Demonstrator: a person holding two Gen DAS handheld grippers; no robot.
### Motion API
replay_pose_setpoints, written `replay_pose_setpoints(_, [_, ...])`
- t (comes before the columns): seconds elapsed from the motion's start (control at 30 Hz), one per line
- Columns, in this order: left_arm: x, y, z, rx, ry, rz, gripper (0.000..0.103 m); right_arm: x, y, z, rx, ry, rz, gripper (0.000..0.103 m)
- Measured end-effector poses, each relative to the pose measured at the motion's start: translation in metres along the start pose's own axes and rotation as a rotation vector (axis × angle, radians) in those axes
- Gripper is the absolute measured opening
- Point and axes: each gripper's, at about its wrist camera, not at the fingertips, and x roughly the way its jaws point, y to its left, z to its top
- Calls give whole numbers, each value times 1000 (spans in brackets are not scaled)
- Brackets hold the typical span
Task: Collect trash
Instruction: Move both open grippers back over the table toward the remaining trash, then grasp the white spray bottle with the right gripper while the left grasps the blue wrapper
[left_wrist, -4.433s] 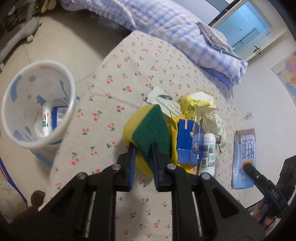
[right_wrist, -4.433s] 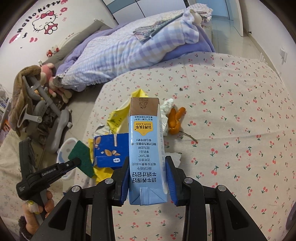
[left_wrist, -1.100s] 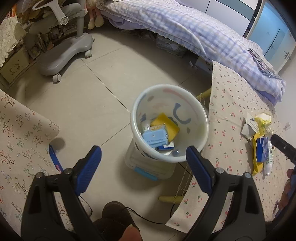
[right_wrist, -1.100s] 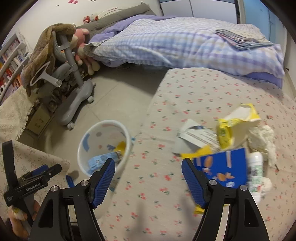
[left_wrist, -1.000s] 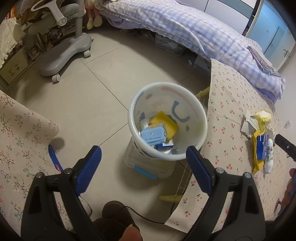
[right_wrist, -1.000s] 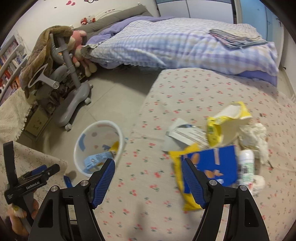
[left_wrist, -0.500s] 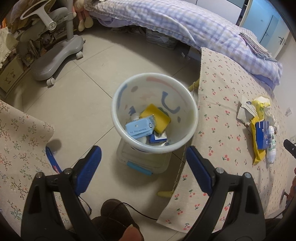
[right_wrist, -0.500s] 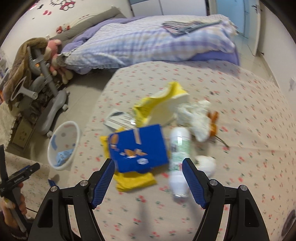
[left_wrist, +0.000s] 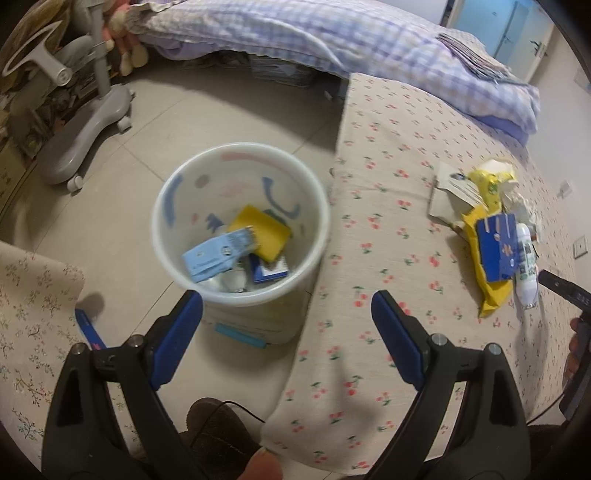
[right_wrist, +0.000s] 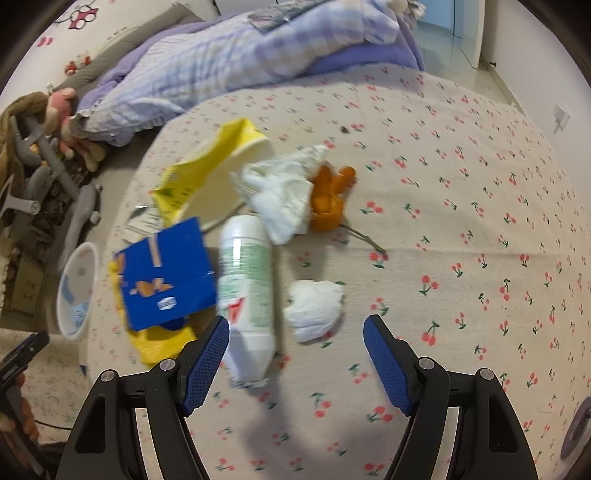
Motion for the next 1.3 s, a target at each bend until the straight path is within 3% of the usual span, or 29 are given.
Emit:
replay_pose_setpoints(0.17, [4, -21, 2, 41, 14, -13, 92, 5, -3, 6, 3, 8, 15, 74])
replay_pose_setpoints(0.3, [6, -35, 5, 66, 25, -22, 92, 5, 1, 11, -2, 14, 53, 55])
replay_pose_setpoints(0.37, [5, -44, 6, 88, 24, -33, 92, 4, 5, 12, -15, 15, 61, 51])
replay_pose_setpoints(0.67, [1, -92, 13, 206, 8, -65, 92, 8, 31, 9, -73, 30, 97, 45])
replay_pose_setpoints(0.83, [7, -122, 15, 288, 14, -84, 92, 35, 30, 2, -69, 125, 108, 39])
replay_pose_setpoints(1.13, [3, -196, 16, 586, -46, -101, 92, -16, 1, -1, -12, 13, 182, 38])
replay_pose_setpoints(1.3, [5, -233, 14, 794, -109, -40, 92, -28, -27, -8, 14, -17, 168, 38])
